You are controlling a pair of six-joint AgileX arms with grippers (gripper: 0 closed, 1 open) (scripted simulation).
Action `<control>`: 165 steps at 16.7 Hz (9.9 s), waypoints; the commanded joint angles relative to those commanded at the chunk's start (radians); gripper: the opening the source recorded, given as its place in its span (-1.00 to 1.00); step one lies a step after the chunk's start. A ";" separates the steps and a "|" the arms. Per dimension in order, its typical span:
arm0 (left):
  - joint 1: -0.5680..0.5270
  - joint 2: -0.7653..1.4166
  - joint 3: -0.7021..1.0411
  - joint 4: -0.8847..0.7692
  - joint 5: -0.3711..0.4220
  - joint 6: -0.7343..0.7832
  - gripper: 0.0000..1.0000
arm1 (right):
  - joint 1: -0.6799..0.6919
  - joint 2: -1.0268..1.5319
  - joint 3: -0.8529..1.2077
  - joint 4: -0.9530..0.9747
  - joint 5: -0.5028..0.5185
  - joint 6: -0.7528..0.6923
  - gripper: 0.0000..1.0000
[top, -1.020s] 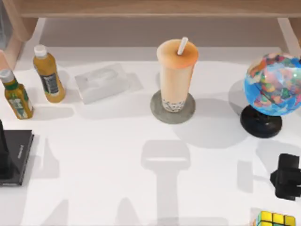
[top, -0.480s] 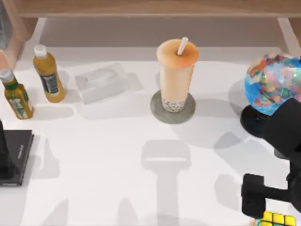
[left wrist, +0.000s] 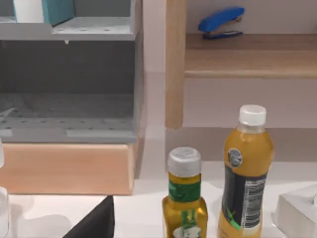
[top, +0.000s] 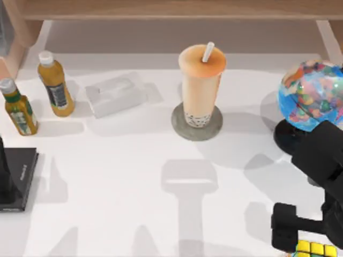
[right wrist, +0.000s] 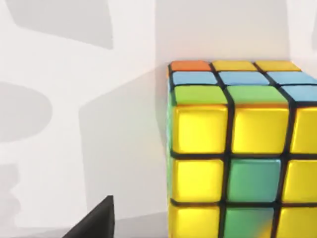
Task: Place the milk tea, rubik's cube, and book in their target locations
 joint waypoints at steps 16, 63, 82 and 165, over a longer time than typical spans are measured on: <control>0.000 0.000 0.000 0.000 0.000 0.000 1.00 | 0.005 0.067 -0.131 0.201 0.000 0.007 0.10; 0.000 0.000 0.000 0.000 0.000 0.000 1.00 | -0.352 0.274 0.580 1.065 0.272 -0.827 -1.00; 0.000 0.000 0.000 0.000 0.000 0.000 1.00 | -0.483 0.545 0.999 1.172 0.289 -0.922 -1.00; 0.010 -0.388 0.056 -0.444 0.011 -0.006 1.00 | -0.709 -1.291 -0.782 1.065 -0.001 -0.916 1.00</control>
